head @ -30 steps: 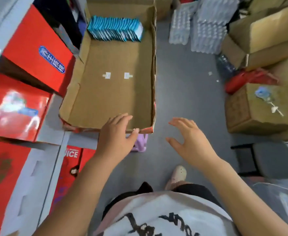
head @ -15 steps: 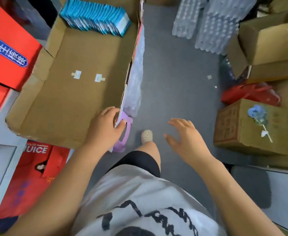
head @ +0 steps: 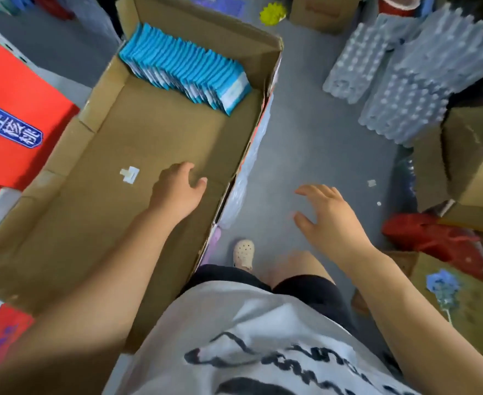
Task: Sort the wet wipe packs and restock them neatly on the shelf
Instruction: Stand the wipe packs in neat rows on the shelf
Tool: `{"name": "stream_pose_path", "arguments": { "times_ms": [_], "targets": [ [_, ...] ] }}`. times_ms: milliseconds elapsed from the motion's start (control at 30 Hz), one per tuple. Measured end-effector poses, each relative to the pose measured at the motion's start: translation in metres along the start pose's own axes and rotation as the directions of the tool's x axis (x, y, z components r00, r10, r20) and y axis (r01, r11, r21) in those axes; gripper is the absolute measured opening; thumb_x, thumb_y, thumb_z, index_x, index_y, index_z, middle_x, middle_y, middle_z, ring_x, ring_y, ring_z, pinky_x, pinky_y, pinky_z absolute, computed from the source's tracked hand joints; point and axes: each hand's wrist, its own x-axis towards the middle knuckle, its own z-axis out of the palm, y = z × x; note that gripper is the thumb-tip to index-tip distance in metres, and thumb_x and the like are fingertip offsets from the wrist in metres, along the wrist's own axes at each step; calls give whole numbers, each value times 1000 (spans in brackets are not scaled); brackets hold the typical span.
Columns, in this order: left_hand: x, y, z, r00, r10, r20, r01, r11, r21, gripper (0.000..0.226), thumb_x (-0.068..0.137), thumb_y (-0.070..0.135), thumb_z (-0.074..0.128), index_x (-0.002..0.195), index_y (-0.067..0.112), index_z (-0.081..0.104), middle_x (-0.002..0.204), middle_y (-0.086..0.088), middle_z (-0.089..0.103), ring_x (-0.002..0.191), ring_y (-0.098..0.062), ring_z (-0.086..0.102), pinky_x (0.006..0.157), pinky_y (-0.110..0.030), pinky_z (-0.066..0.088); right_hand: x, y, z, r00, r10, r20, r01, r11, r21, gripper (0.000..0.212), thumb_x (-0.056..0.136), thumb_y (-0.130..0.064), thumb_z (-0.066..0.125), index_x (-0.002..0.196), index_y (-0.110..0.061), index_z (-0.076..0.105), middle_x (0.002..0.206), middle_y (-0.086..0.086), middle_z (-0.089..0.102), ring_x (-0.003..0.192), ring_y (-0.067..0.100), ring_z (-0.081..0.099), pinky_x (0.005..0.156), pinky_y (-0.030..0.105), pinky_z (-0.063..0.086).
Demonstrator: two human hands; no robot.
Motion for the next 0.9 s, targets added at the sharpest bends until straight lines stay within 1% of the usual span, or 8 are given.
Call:
{"name": "stream_pose_path", "arguments": {
  "times_ms": [167, 267, 333, 433, 533, 633, 767, 900],
  "targets": [
    [45, -12, 11, 973, -228, 30, 230, 971, -71, 47, 98, 42, 59, 136, 15, 59, 142, -13, 57, 130, -39, 52, 103, -47, 48, 88, -11, -14, 972, -136, 193, 150, 987, -62, 49, 94, -22, 66, 141, -21, 51, 145, -7, 49, 137, 17, 39, 103, 30, 40],
    [51, -16, 31, 945, -321, 58, 325, 941, -93, 59, 100, 43, 57, 151, 17, 44, 159, -11, 38, 142, -38, 39, 113, -49, 39, 160, -15, -11, 916, -241, 320, 287, 952, -103, 54, 93, -20, 67, 143, -18, 48, 148, -3, 46, 136, 18, 39, 103, 28, 39],
    [50, -14, 48, 916, -397, 60, 401, 909, -113, 64, 100, 46, 55, 156, 19, 36, 166, -9, 26, 149, -35, 30, 117, -49, 32, 213, -19, -7, 867, -327, 375, 399, 907, -133, 57, 91, -18, 70, 142, -13, 48, 146, 5, 48, 135, 24, 41, 107, 36, 41],
    [50, -8, 71, 869, -495, 12, 491, 859, -144, 65, 96, 47, 58, 153, 20, 39, 164, -12, 29, 146, -39, 35, 114, -56, 37, 294, -31, 3, 799, -395, 454, 525, 826, -204, 62, 88, -18, 72, 145, -13, 45, 149, 11, 45, 137, 31, 40, 112, 46, 38],
    [61, 6, 90, 779, -618, 103, 624, 749, -225, 65, 97, 48, 52, 154, 21, 33, 165, -11, 25, 142, -39, 36, 113, -57, 36, 373, -45, 14, 704, -456, 545, 670, 680, -297, 74, 86, -19, 75, 149, -12, 38, 161, 10, 29, 148, 29, 26, 121, 38, 23],
    [74, 26, 106, 686, -706, 177, 718, 618, -321, 70, 98, 54, 50, 157, 27, 25, 165, -6, 27, 144, -38, 35, 114, -62, 33, 434, -61, 23, 631, -476, 613, 759, 542, -360, 95, 79, -29, 83, 154, -13, 28, 166, 11, 11, 152, 32, 14, 124, 43, 18],
    [89, 43, 127, 648, -721, 246, 749, 546, -374, 72, 99, 62, 44, 161, 35, 17, 170, 1, 17, 154, -34, 21, 117, -69, 22, 482, -82, 31, 574, -413, 707, 812, 395, -429, 127, 72, -36, 89, 159, -15, -1, 167, 13, -6, 154, 33, -1, 125, 48, 6],
    [98, 54, 137, 597, -764, 246, 782, 487, -388, 72, 101, 60, 40, 163, 32, 14, 171, 0, 12, 155, -35, 13, 118, -68, 21, 498, -94, 41, 585, -406, 702, 809, 351, -471, 127, 67, -35, 91, 158, -9, 6, 161, 15, 13, 149, 35, 14, 123, 49, 18]
  ]
}}
